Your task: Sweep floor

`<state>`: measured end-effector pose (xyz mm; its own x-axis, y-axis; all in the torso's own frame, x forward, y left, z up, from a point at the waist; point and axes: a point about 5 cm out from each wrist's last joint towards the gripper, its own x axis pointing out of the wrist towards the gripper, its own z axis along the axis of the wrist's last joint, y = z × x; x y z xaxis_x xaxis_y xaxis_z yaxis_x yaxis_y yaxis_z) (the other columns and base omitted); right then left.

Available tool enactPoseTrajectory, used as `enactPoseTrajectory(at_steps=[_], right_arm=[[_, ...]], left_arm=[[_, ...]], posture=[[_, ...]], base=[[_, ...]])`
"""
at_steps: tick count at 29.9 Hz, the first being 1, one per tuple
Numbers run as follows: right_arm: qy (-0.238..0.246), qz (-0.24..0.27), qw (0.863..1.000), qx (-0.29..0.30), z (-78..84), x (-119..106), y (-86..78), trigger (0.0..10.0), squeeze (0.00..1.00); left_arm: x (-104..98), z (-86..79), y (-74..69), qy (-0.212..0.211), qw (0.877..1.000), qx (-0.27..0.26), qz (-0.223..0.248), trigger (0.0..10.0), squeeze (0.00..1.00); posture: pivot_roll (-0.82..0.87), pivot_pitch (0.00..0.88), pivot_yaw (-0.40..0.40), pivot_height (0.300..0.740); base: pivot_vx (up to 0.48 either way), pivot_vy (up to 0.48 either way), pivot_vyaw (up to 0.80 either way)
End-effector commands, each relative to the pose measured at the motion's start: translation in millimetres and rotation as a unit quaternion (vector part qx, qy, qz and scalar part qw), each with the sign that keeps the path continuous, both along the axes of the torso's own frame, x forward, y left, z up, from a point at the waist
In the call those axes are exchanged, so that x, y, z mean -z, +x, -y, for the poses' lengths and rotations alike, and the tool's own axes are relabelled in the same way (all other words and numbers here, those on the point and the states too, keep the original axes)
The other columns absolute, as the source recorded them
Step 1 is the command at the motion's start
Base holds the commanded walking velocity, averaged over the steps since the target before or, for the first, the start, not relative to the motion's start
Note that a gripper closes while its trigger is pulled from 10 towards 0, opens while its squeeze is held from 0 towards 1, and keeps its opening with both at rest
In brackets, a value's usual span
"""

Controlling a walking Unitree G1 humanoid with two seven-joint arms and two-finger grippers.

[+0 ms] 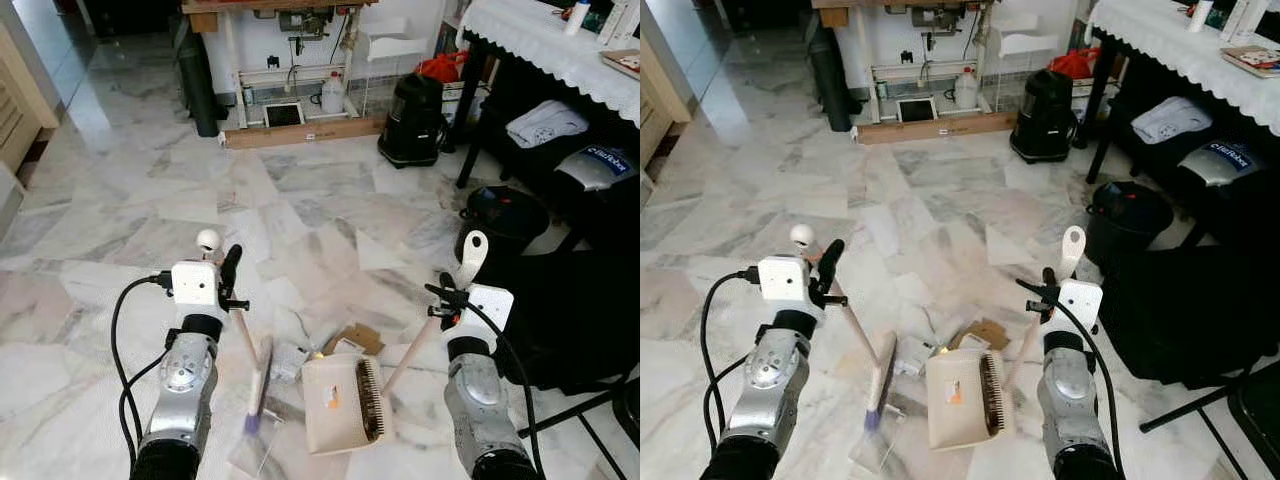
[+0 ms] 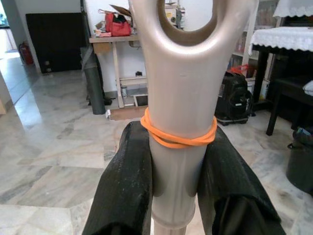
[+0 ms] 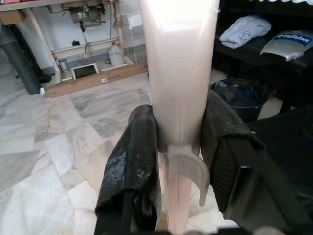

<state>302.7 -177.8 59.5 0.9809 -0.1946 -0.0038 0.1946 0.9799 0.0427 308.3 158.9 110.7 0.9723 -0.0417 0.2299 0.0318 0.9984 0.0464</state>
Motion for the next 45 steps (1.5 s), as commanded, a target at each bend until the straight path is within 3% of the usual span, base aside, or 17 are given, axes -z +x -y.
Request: enactPoseTrajectory(at_steps=[1,21,35,45], right_arm=[[-0.005,0.032,0.999,-0.003,-2.2,-15,5.6,10.0,0.0],[-0.002,0.031,0.999,-0.026,-13.9,-15,8.8,10.0,0.0],[-0.003,0.025,1.0,-0.015,-8.7,-11,5.3,10.0,0.0],[-0.004,0.023,1.0,-0.011,-6.5,-10,3.5,10.0,0.0]], left_arm=[[-7,-3.5,0.3,0.0,1.0,-0.008,0.023,10.0,0.0],[-2,-0.4,-0.4,-0.004,1.0,-0.009,0.015,10.0,0.0],[0,-16.7,-4.5,0.023,1.0,-0.017,0.011,10.0,0.0],[0,-12.0,-2.1,0.023,1.0,-0.012,0.008,10.0,0.0]], posture=[[0.05,0.0,-0.022,0.74],[0.06,0.0,-0.038,0.74],[0.07,0.0,-0.028,0.74],[0.07,0.0,-0.032,0.74]], base=[[0.0,0.0,0.8],[0.0,0.0,0.8],[0.0,0.0,0.8],[0.0,0.0,0.8]])
